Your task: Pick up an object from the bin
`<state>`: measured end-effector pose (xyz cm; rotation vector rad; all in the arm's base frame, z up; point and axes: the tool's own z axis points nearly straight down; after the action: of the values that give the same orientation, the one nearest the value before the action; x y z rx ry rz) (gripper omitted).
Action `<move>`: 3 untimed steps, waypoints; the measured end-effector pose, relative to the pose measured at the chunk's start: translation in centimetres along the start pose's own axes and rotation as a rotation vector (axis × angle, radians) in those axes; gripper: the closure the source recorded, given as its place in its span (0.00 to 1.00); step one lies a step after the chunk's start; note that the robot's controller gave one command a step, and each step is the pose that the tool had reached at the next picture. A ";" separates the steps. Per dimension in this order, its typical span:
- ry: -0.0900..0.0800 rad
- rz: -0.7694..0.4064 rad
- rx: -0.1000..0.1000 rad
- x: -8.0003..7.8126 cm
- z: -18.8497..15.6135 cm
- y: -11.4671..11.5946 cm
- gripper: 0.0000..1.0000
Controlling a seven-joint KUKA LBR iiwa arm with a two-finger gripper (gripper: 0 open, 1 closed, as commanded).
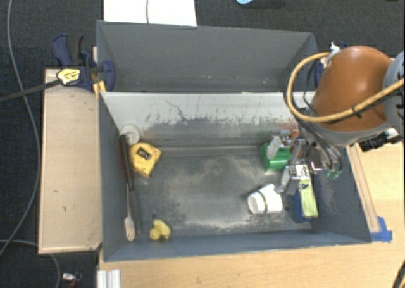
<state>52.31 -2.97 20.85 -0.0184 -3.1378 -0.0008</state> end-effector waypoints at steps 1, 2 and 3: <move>-0.007 -0.001 0.000 -0.2 -0.3 0.0 0.00; -0.010 -0.131 0.001 2.1 5.0 0.4 0.00; -0.017 -0.403 0.005 1.6 10.1 -1.6 0.00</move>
Offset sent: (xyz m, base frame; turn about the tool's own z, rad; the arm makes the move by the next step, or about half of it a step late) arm -0.0388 0.0077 -0.0908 -0.2186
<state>50.70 -4.55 10.80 0.6129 -3.0947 0.0055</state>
